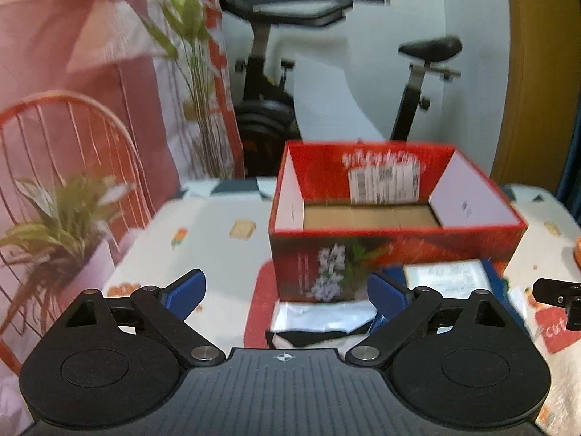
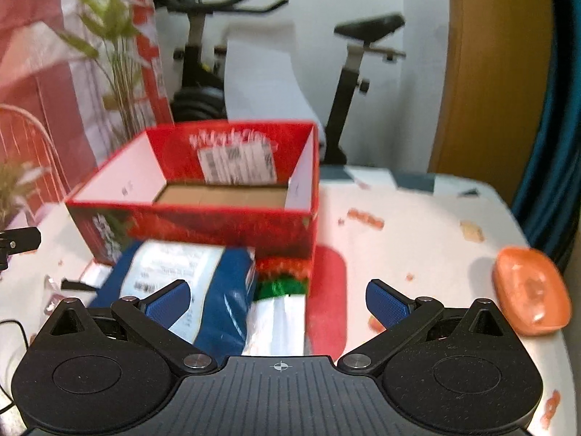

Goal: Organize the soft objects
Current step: 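Move the left tool down to the blue-and-white snack bag and grasp it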

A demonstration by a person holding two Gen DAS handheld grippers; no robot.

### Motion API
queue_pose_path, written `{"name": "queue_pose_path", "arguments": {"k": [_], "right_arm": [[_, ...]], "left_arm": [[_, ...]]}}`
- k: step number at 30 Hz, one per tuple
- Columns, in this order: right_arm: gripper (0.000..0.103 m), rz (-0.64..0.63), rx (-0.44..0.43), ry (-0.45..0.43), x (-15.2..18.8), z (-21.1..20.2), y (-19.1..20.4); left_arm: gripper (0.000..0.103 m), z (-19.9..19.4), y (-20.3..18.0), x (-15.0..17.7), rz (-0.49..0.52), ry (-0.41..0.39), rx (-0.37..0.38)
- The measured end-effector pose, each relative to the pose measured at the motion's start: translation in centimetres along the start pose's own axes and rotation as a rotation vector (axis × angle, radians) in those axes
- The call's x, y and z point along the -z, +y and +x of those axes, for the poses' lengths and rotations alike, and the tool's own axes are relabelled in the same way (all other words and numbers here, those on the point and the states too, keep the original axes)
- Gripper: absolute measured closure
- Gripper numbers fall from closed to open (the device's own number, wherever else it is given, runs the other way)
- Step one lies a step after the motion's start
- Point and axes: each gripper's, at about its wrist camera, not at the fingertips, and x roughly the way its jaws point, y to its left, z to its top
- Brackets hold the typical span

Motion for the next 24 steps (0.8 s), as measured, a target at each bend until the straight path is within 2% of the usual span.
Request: {"name": "queue_pose_path", "arguments": {"k": [4,8,13,18,24], "right_arm": [[0.002,0.004,-0.061,0.038,0.5,1.8,-0.1],[0.013,0.003,-0.110,0.063,0.5,3.1,0.0],[0.026,0.000,-0.148,0.083,0.1,4.4,0.0],[0.029,-0.046,-0.189,0.096,-0.1,5.2,0.4],[0.034,-0.072,-0.242,0.128,-0.3,6.4,0.8]], "left_arm": [[0.006,2.1,0.2,0.5,-0.003,0.073,0.005],[0.009,3.3,-0.1,0.6,0.005,0.119,0.039],[0.012,4.4,-1.0,0.4,0.010,0.140,0.163],[0.016,6.4,-1.6,0.1,-0.030,0.175,0.288],[0.027,8.3,-2.9,0.1,-0.001,0.228,0.374]]}}
